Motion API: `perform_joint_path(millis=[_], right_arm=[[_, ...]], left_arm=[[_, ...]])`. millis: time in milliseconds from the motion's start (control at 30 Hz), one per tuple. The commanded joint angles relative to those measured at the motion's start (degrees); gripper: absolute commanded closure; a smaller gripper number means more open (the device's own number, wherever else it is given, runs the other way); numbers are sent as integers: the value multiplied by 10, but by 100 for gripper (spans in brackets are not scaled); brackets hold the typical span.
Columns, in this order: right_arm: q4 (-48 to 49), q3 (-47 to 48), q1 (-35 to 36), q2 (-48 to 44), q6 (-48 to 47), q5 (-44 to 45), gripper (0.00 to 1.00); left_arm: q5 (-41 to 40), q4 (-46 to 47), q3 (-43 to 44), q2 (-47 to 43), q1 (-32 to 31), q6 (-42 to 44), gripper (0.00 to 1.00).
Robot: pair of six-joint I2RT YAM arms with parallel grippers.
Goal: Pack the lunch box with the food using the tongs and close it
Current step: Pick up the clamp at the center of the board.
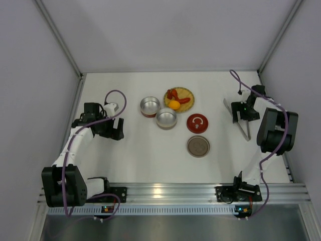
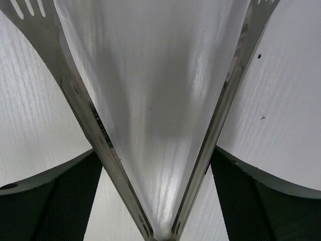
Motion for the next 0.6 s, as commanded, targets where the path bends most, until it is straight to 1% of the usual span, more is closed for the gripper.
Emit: perform_joint_path(millis=[0, 33, 100, 133, 233, 367, 567], right_arm=[[34, 25, 9, 22, 7, -17, 16], [32, 26, 9, 26, 7, -18, 22], [29, 28, 9, 30, 6, -18, 27], [28, 27, 9, 29, 4, -18, 32], [25, 24, 8, 14, 3, -22, 37], [2, 29, 9, -22, 0, -36, 43], [-56, 67, 9, -72, -4, -58, 44]], left_arm=[[13, 31, 20, 6, -2, -5, 2], [15, 31, 18, 8, -1, -4, 2], [16, 34, 17, 10, -2, -3, 2], [15, 34, 16, 12, -1, -3, 2], [13, 34, 16, 10, -1, -3, 2], [13, 32, 15, 5, -2, -4, 2], [15, 28, 16, -3, -1, -7, 2]])
